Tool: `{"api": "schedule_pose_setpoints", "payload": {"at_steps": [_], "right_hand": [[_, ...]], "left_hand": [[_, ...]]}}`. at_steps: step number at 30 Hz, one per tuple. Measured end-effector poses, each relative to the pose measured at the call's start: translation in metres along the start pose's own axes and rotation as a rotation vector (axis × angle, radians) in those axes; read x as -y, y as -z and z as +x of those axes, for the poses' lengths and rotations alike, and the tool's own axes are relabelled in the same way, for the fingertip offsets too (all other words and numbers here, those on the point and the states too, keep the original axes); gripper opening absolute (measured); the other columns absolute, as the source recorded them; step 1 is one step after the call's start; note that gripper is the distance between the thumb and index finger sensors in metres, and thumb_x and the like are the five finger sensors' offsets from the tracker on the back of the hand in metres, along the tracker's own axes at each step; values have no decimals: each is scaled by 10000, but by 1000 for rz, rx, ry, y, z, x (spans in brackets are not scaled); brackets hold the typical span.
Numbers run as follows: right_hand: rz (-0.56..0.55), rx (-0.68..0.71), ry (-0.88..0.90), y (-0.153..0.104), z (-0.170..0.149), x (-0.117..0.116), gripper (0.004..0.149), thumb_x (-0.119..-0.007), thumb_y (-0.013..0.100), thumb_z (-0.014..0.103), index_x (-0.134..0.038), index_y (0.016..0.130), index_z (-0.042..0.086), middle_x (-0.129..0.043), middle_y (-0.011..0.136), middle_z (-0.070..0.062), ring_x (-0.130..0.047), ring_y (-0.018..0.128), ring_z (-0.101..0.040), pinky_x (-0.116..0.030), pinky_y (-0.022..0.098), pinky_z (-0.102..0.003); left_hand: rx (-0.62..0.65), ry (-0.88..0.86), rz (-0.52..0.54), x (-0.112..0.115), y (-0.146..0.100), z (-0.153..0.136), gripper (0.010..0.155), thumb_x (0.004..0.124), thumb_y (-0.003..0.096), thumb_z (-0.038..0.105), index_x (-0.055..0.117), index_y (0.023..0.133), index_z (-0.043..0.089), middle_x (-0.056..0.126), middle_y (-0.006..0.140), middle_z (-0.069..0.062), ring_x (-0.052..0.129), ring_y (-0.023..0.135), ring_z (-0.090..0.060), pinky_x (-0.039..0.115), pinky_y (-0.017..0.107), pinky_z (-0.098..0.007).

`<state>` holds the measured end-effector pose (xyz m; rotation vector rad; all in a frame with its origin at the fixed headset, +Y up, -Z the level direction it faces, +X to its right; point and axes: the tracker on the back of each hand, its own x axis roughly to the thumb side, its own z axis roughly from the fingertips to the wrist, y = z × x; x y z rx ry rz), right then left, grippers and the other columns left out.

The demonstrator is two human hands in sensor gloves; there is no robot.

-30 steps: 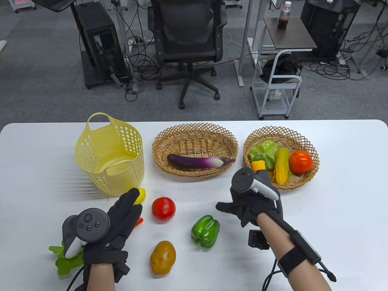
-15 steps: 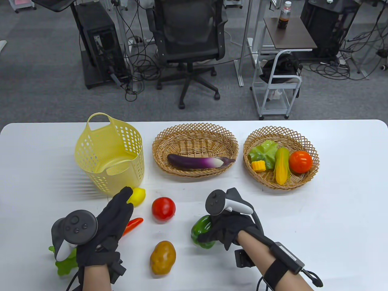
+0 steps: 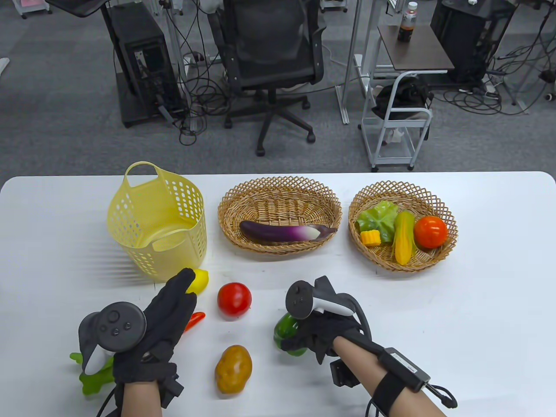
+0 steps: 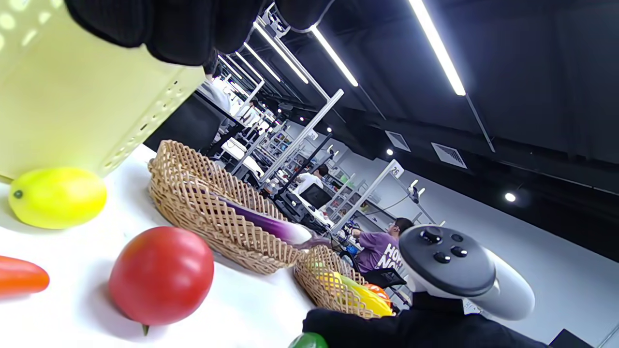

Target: Place 10 objects into 3 containers

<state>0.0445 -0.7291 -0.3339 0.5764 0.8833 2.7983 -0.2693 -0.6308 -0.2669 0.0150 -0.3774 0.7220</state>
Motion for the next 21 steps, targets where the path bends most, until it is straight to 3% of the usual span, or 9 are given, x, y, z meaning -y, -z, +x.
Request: {"api": "schedule_pose_setpoints", "payload": {"at_steps": [4,10,16,21], "right_hand": [[-110,31,50,-4,-6,14,1085,-714,490,656,-211,1084,-99,-480,1067,-368,-835,711,-397,-804,434,-370],[-372,56,227,-16,-26,68,1053,-728,490,641,-200,1102,-34,-500,1070,-372,-903,560,-329,-816,357,-324],[-619,-56,327,-15,-56,129,1040,-776,480,591,-190,1109,5,-450,1097,-363,-899,533,-308,-806,342,-326],[-680,-172,486,2,-79,147,1036,-801,475,574,-163,1119,73,-398,1137,-313,-892,511,-272,-791,330,-309]], "left_hand": [[-5,2,-10,2,1,1,717,389,693,577,396,1221,93,497,1185,-346,621,1027,-596,596,670,-703],[-14,15,-11,3,2,2,717,390,694,576,398,1221,90,500,1183,-349,626,1021,-599,599,667,-703],[-28,20,-3,2,2,1,716,392,694,573,400,1219,86,502,1179,-355,628,1016,-605,598,665,-705],[-38,48,-9,5,4,4,716,393,693,573,402,1219,86,506,1177,-356,640,1012,-602,607,662,-701]]}}
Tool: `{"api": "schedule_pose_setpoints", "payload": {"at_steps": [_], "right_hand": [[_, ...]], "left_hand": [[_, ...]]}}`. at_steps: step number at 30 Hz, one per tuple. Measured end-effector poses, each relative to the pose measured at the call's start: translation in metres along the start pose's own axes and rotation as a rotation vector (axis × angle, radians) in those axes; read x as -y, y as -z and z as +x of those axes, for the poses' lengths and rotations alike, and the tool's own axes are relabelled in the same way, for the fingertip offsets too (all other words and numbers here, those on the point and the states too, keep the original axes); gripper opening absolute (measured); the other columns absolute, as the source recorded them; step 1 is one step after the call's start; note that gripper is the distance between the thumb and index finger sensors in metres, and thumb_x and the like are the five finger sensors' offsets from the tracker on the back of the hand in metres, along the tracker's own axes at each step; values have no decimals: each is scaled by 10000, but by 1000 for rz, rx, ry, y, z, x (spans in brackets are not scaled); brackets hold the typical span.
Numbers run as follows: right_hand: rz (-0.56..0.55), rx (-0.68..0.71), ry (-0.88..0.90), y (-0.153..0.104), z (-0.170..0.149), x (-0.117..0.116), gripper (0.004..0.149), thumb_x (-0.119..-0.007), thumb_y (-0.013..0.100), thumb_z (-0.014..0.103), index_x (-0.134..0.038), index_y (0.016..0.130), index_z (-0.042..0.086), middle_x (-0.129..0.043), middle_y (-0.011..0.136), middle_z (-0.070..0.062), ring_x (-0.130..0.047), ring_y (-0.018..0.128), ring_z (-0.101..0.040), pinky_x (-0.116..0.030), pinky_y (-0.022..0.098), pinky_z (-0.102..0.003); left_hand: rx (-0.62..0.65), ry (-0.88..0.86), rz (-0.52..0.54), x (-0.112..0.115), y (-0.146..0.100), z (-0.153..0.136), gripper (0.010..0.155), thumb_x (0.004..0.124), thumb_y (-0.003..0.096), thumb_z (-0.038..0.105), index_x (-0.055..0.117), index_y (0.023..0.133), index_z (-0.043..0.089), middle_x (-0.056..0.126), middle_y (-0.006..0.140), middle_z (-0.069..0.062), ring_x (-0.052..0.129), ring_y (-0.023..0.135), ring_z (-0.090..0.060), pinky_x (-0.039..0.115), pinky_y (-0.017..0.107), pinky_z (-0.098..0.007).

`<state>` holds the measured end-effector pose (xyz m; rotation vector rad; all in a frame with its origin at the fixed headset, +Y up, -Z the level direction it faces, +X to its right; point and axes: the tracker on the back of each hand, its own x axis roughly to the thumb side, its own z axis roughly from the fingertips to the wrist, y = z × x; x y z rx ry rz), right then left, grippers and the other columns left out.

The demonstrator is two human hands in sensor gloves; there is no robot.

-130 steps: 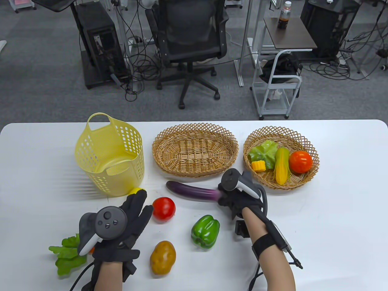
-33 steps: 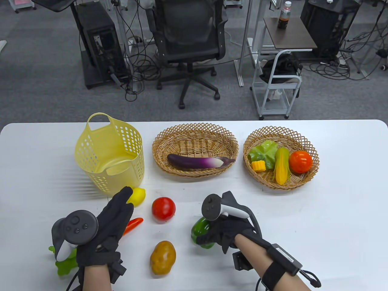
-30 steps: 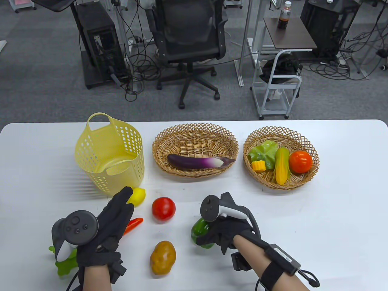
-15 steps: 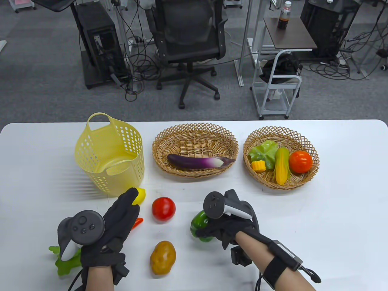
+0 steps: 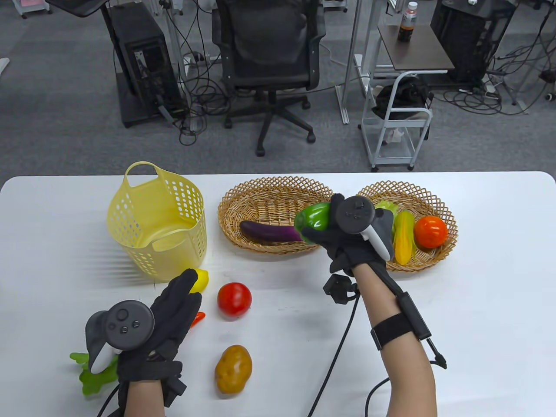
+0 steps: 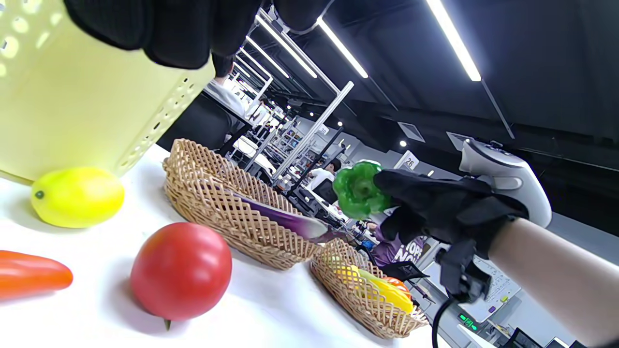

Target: Place 10 objects into 3 containers

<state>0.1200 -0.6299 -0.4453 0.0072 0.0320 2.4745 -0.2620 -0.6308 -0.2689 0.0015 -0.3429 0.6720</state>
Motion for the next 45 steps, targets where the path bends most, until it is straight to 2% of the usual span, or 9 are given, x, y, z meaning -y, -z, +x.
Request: {"api": "schedule_pose_setpoints", "payload": {"at_steps": [4,15,36,41,45], "right_hand": [[-59,-75,20,22,1,-3,1034,-798,467,594,-168,1124,103,-427,1137,-296,-889,446,-222,-782,279,-279],[4,-218,-6,48,-11,-25,1013,-727,502,644,-161,1135,93,-441,1133,-307,-877,504,-270,-777,327,-312],[94,-246,-43,53,-17,-31,967,-701,521,630,-195,1146,93,-422,1147,-308,-873,609,-348,-793,413,-376],[109,-233,-49,49,-18,-26,959,-697,525,626,-202,1146,87,-406,1152,-306,-870,621,-365,-789,429,-393],[134,-187,-61,35,-17,-14,951,-686,530,626,-207,1146,82,-383,1164,-299,-842,697,-413,-770,484,-449]], "left_hand": [[-20,13,-21,4,3,-1,717,396,693,570,404,1218,82,510,1174,-358,648,1005,-604,612,659,-700],[-42,39,-19,6,6,-4,716,399,693,568,408,1217,80,512,1172,-360,648,1004,-605,615,658,-699],[-57,40,-48,10,9,-4,716,400,692,567,413,1214,77,518,1170,-360,655,1002,-602,616,655,-699],[-57,37,-48,9,9,-5,717,400,692,567,412,1214,77,518,1170,-357,652,1004,-602,615,657,-700],[-56,37,-43,8,8,-5,716,401,692,567,413,1214,77,516,1170,-362,650,1004,-602,614,657,-700]]}}
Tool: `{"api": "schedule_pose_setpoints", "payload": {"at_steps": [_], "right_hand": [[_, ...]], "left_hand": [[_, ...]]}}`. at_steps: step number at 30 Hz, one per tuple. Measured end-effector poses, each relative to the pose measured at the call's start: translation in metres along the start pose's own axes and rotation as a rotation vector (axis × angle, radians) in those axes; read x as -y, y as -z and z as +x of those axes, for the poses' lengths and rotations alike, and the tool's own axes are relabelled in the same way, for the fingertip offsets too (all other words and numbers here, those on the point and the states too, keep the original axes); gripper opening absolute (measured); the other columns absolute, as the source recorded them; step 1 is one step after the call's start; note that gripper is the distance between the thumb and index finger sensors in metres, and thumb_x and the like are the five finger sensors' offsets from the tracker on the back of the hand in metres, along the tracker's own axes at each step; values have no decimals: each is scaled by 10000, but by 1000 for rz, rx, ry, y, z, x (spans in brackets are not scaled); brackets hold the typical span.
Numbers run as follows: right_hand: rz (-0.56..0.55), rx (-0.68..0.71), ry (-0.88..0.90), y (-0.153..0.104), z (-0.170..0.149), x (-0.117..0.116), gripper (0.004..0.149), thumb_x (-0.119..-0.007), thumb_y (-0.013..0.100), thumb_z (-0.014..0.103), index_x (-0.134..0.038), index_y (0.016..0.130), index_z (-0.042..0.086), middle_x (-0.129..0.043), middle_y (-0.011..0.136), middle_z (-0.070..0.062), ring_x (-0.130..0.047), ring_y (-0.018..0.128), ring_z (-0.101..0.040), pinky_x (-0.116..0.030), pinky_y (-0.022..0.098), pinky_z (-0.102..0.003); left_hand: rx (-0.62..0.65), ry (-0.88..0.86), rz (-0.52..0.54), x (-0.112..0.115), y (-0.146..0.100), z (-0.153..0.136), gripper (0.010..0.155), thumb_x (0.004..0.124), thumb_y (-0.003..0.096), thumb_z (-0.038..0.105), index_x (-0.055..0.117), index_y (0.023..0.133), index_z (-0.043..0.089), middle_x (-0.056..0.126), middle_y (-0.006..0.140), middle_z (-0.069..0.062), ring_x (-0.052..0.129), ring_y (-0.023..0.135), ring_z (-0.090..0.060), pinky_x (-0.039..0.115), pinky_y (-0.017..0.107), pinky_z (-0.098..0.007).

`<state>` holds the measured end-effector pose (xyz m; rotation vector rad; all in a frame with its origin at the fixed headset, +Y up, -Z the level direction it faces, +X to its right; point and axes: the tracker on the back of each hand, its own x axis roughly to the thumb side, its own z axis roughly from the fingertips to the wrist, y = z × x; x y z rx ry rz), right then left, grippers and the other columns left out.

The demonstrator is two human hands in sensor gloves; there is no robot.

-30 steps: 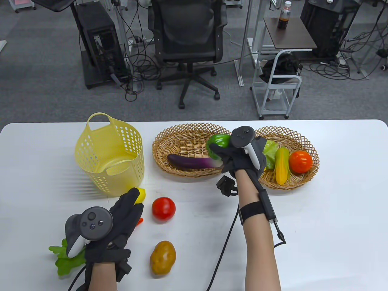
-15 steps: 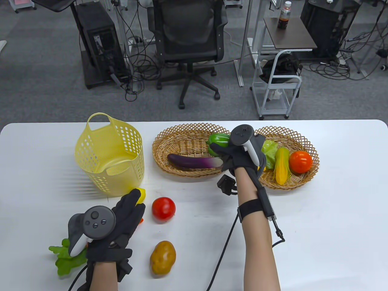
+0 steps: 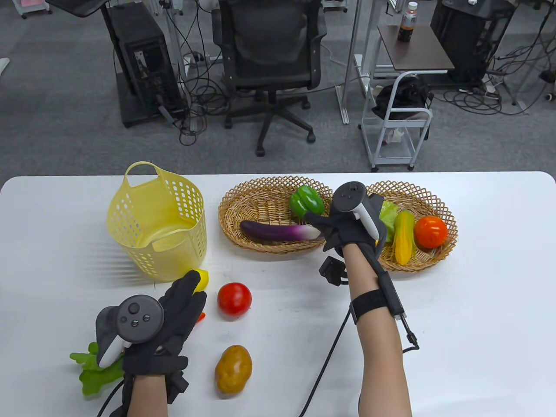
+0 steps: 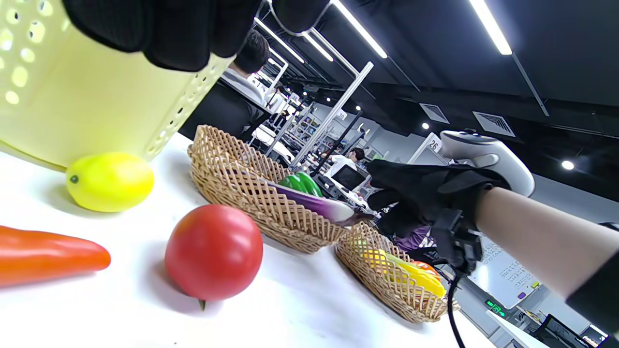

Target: Place 10 objects into 3 containers

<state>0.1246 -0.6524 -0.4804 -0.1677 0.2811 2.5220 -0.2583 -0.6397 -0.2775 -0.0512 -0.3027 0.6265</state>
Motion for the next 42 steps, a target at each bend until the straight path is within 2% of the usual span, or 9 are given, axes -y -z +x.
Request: {"api": "schedule_pose_setpoints", "payload": {"at_steps": [4,10,14,17,26,29,36,40,42], "right_hand": [[65,50,-59,-24,-7,11,888,-638,555,627,-323,1154,52,-428,1151,-327,-758,820,-514,-725,544,-546],[301,31,-203,-73,-26,23,864,-616,573,624,-432,1150,9,-506,1132,-364,-714,862,-565,-681,584,-615],[351,63,-250,-104,-44,23,867,-630,569,622,-475,1141,-12,-559,1112,-376,-743,842,-568,-691,573,-622],[339,98,-239,-120,-60,22,869,-629,570,620,-467,1145,-11,-499,1145,-369,-659,912,-589,-653,604,-650],[311,182,55,-138,-121,1,876,-636,569,623,-449,1150,-6,-447,1166,-357,-599,953,-594,-620,630,-667],[355,193,160,-141,-141,-12,877,-637,571,621,-449,1147,-13,-442,1164,-362,-592,950,-598,-616,630,-667],[357,205,184,-144,-157,-21,882,-639,568,617,-419,1148,-10,-398,1169,-358,-555,964,-602,-593,641,-672],[365,206,179,-148,-161,-22,883,-646,564,611,-416,1147,-11,-396,1168,-358,-550,965,-601,-588,642,-675],[371,204,178,-148,-164,-23,880,-647,564,608,-418,1146,-11,-395,1168,-356,-550,965,-599,-587,642,-676]], "left_hand": [[6,3,-2,-1,0,0,717,401,692,568,413,1215,77,516,1171,-361,650,1006,-600,614,658,-700],[22,1,19,-5,-5,3,717,401,692,569,413,1215,78,517,1171,-359,651,1006,-600,614,657,-701],[22,9,16,-4,-5,4,720,401,691,571,411,1216,79,517,1172,-359,649,1007,-600,613,658,-701],[19,18,8,-2,-3,5,718,403,691,571,413,1216,82,520,1172,-355,652,1007,-599,612,660,-700],[2,44,-21,5,2,7,722,402,690,576,411,1218,83,518,1175,-352,649,1011,-597,612,662,-700],[-9,61,-28,6,4,7,722,403,689,577,413,1218,84,520,1175,-354,650,1012,-597,611,662,-702],[-54,145,-52,6,6,13,749,438,679,599,430,1216,76,526,1174,-361,650,1011,-606,611,657,-711],[-123,243,-95,-9,6,12,849,495,655,638,421,1199,-10,519,1174,-371,629,1021,-619,598,652,-732],[-218,367,-175,-20,8,6,861,584,642,627,440,1192,-20,523,1176,-370,622,1031,-620,590,651,-748]]}}
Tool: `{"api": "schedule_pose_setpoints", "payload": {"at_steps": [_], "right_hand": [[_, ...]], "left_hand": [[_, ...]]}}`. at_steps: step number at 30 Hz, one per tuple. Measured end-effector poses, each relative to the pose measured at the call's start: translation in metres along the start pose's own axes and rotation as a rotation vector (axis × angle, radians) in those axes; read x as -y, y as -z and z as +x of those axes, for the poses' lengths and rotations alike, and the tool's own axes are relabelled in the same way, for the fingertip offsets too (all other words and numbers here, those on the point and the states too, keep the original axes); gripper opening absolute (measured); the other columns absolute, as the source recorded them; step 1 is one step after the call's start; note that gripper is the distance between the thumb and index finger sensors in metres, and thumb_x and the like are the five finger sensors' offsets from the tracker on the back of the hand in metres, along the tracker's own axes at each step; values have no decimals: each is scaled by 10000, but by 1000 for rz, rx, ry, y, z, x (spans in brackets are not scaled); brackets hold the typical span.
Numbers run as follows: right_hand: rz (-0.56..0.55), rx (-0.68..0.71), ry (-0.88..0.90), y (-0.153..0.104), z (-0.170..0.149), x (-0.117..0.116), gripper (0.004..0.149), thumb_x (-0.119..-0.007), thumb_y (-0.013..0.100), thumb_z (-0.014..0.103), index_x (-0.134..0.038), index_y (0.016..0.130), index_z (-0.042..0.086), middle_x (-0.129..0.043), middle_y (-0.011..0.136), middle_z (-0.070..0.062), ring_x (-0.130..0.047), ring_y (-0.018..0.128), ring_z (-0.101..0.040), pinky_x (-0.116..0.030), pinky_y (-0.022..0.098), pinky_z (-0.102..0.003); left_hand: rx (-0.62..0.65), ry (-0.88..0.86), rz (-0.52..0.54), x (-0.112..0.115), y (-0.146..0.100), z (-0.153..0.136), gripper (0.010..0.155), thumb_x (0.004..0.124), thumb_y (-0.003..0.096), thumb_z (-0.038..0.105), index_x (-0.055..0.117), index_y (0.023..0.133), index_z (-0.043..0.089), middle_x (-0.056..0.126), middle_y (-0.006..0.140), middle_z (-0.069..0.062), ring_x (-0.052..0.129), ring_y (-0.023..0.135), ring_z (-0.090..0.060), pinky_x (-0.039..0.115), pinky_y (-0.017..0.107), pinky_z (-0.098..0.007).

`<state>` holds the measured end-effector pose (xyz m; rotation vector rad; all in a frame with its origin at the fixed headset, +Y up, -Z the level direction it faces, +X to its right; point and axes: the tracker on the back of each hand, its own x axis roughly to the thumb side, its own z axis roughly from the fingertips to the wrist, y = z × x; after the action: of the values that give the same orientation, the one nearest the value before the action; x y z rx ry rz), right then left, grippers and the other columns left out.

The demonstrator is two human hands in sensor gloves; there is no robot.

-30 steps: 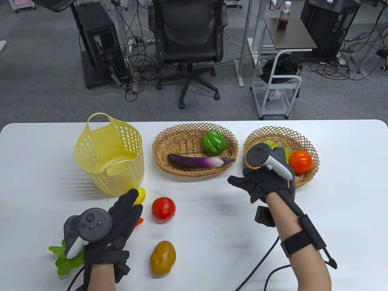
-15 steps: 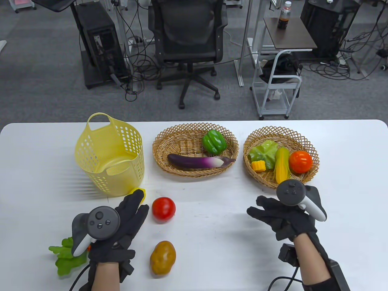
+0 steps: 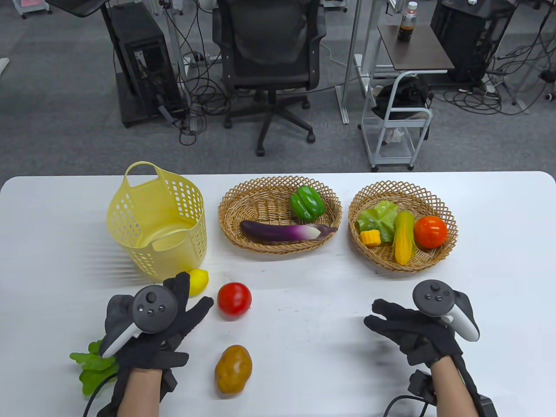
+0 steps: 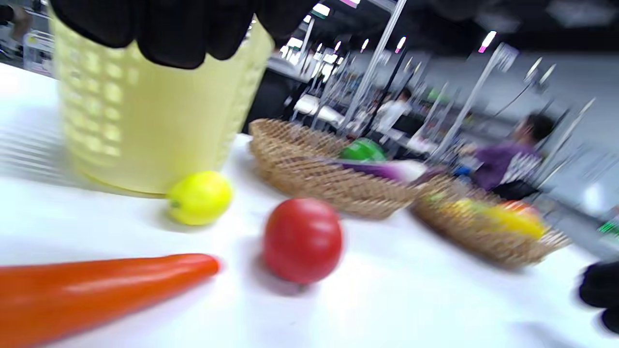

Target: Place 10 objects into 3 containers

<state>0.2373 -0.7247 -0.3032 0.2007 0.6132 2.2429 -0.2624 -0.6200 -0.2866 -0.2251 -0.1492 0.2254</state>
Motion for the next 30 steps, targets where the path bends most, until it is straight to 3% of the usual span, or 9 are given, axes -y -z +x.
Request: {"api": "schedule_pose_setpoints", "payload": {"at_steps": [5,11,13,20,30], "right_hand": [[17,-20,8,3,-5,-2,874,-647,564,604,-413,1146,-4,-384,1170,-353,-537,970,-600,-579,646,-678],[21,-34,20,6,-10,-1,871,-646,565,603,-409,1147,-1,-377,1172,-351,-531,973,-600,-575,649,-677],[24,-43,23,7,-11,-1,873,-647,565,602,-407,1147,-2,-376,1172,-352,-530,972,-601,-574,649,-678],[27,-58,35,10,-16,-1,868,-648,566,598,-407,1148,0,-373,1173,-350,-527,974,-601,-571,651,-678],[33,-70,39,9,-16,-2,859,-655,566,591,-417,1146,4,-384,1174,-344,-534,974,-596,-574,650,-677]], "left_hand": [[-192,150,-160,3,6,-28,843,765,590,550,497,1177,8,539,1185,-331,629,1059,-587,606,650,-756],[-348,150,-310,31,19,-69,823,838,554,503,490,1174,87,521,1207,-248,614,1097,-518,632,659,-730],[-381,145,-354,41,22,-79,832,853,535,528,493,1175,136,518,1219,-200,578,1112,-521,596,643,-787],[-408,236,-436,67,33,-91,867,865,499,558,439,1174,219,448,1239,-154,480,1143,-509,542,676,-787],[-377,237,-481,83,39,-103,795,864,509,515,486,1148,229,566,1195,-93,609,1121,-417,623,706,-683]]}}
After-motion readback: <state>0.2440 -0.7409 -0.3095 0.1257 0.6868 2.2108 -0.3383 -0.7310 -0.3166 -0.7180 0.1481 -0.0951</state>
